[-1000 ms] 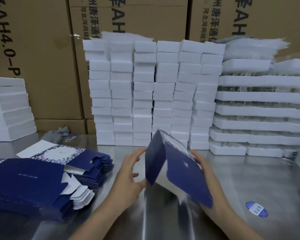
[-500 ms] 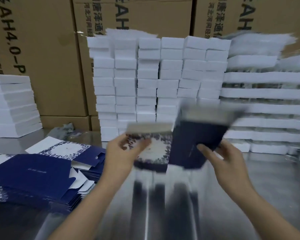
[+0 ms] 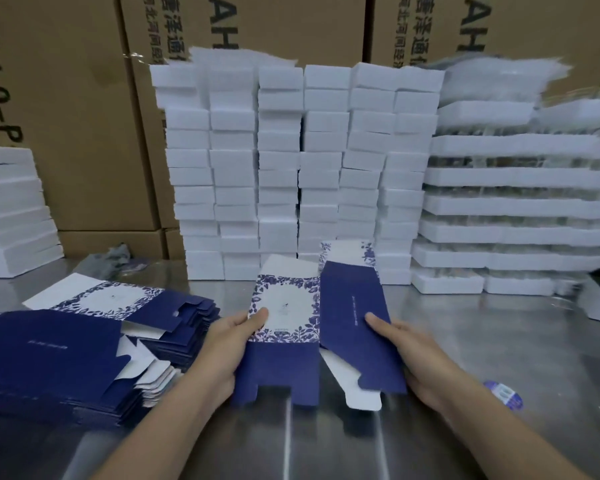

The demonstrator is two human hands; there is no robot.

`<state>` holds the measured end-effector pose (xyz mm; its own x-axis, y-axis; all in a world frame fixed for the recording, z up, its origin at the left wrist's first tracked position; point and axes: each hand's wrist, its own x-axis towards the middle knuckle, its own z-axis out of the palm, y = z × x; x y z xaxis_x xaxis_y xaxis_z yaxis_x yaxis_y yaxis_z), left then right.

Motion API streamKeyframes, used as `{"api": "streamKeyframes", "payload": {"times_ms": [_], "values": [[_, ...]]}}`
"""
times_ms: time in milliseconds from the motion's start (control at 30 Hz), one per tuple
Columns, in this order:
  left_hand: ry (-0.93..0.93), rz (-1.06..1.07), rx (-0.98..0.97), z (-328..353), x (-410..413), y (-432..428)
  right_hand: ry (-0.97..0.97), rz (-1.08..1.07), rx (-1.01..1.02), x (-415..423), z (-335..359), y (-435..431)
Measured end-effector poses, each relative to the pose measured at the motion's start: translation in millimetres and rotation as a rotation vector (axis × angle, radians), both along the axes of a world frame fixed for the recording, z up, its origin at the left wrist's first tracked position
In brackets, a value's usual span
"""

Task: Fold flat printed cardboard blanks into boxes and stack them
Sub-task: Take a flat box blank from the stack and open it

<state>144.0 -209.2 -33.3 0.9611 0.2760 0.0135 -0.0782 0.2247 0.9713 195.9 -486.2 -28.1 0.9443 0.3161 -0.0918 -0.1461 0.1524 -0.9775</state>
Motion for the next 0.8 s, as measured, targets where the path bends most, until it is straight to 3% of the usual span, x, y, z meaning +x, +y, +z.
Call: {"api": "streamKeyframes", "payload": {"times_ms": [100,200,267,333,433,500,700,800], "values": [[-0.061,0.101,0.131,2.3,4.7,-2.3,-0.083,-0.062,-0.044,2.8,2.2,0.8],[-0.161,0.241,0.577,7.4,0.8,-11.1,-0.365,-0.244,-0.371,0.0,11.3,12.2],[-0.223,0.313,0.706,12.5,1.3,-12.0,-0.521,-0.338,-0.547,-3.2,21.5,18.7],[-0.220,0.271,0.543,18.8,3.1,-5.9,-0.520,-0.324,-0.465,-4.6,31.6,17.8],[-0.132,0.101,0.128,26.8,2.7,4.4,-0.344,-0.233,-0.184,-4.1,42.2,8.6],[-0.114,0.052,-0.012,25.9,4.1,4.7,-0.267,-0.193,-0.107,-5.0,44.3,6.2],[-0.018,-0.007,-0.175,15.6,10.3,6.0,-0.171,-0.147,-0.008,-2.3,33.4,8.6],[0.023,-0.080,-0.108,10.5,8.2,2.7,-0.130,-0.163,0.030,-1.3,28.6,6.4]]}}
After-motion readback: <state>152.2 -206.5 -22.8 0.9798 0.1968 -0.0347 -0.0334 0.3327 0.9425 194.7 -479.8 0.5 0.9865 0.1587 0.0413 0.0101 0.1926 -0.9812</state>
